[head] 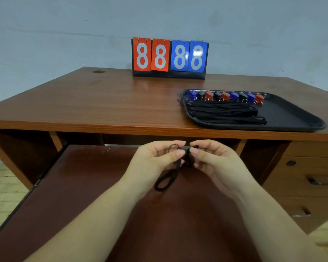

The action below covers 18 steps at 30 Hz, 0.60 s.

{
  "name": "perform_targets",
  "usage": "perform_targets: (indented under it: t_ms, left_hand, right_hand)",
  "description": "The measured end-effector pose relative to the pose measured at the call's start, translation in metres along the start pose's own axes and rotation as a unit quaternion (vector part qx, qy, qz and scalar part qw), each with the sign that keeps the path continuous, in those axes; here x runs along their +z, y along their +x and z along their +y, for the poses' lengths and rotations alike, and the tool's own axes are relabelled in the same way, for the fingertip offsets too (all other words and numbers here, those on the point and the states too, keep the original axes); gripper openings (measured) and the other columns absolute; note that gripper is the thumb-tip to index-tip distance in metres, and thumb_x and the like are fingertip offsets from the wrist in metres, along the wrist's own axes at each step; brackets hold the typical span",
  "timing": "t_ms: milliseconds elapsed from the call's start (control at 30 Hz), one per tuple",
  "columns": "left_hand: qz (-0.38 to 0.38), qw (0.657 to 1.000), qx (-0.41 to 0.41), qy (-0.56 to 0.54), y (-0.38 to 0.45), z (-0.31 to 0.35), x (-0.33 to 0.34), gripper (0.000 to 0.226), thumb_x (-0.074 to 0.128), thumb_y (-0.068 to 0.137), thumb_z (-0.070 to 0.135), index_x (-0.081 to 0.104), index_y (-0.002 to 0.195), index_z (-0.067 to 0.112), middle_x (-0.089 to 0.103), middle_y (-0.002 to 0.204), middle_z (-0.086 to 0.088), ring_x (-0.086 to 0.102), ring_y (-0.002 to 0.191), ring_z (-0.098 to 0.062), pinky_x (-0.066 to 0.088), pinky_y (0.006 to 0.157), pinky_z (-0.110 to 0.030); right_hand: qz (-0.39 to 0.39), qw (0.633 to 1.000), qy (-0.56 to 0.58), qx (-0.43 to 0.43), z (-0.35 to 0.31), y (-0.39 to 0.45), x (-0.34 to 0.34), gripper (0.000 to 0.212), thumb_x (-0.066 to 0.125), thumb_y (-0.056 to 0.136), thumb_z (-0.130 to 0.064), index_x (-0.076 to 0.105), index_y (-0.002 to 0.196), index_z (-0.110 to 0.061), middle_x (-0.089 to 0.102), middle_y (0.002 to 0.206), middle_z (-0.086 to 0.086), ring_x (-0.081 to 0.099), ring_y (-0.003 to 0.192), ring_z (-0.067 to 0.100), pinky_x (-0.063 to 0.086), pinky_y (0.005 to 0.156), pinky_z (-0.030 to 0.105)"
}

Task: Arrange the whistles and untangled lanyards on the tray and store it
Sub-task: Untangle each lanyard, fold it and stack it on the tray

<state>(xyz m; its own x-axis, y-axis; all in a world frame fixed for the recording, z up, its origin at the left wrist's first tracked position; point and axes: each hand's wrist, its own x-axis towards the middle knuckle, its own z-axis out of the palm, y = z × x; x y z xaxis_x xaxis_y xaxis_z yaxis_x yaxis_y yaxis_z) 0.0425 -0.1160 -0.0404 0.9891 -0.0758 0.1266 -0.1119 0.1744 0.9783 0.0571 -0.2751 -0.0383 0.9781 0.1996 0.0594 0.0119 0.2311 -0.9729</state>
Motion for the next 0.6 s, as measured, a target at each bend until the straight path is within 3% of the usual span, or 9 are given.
perform_targets:
  t_ms: [133,267,467,600]
  left_hand:
    - [-0.019,1.000,0.005,-0.008,-0.0003,0.0024,-0.0031,0.018,0.065,0.079,0.002,0.073,0.087,0.016,0.074,0.082,-0.002,0.069,0.080,-0.012,0.057,0.072,-0.023]
    - [-0.008,1.000,0.006,0.001,-0.0002,0.0024,-0.0030,0.015,0.066,0.079,0.003,0.072,0.084,0.016,0.075,0.082,0.001,0.070,0.082,-0.008,0.054,0.070,-0.018]
    - [-0.010,1.000,0.003,-0.007,0.0001,0.0001,-0.0020,0.022,0.068,0.074,0.005,0.072,0.092,0.017,0.067,0.079,0.000,0.068,0.078,-0.012,0.057,0.073,-0.024]
    - [-0.021,1.000,0.004,-0.012,-0.0005,-0.0011,-0.0012,0.027,0.067,0.076,0.002,0.070,0.096,0.019,0.062,0.074,0.004,0.063,0.073,-0.006,0.055,0.068,-0.019]
  right_hand:
    - [-0.008,1.000,-0.007,-0.014,-0.0006,-0.0026,0.0027,0.019,0.068,0.066,-0.018,0.073,0.085,-0.014,0.074,0.093,0.010,0.069,0.093,0.021,0.052,0.087,0.032]
    - [0.017,1.000,-0.014,-0.010,-0.0010,-0.0005,-0.0004,0.023,0.066,0.067,-0.019,0.072,0.089,-0.016,0.075,0.081,0.005,0.069,0.085,0.014,0.050,0.090,0.032]
    - [-0.037,0.999,0.018,-0.001,0.0016,-0.0022,0.0038,0.025,0.059,0.079,-0.008,0.072,0.099,-0.011,0.070,0.089,0.009,0.063,0.072,0.008,0.055,0.069,0.022]
    - [-0.027,0.999,0.017,-0.003,0.0005,-0.0021,0.0041,0.028,0.065,0.067,-0.010,0.071,0.095,-0.012,0.067,0.075,0.004,0.061,0.063,0.007,0.051,0.055,0.020]
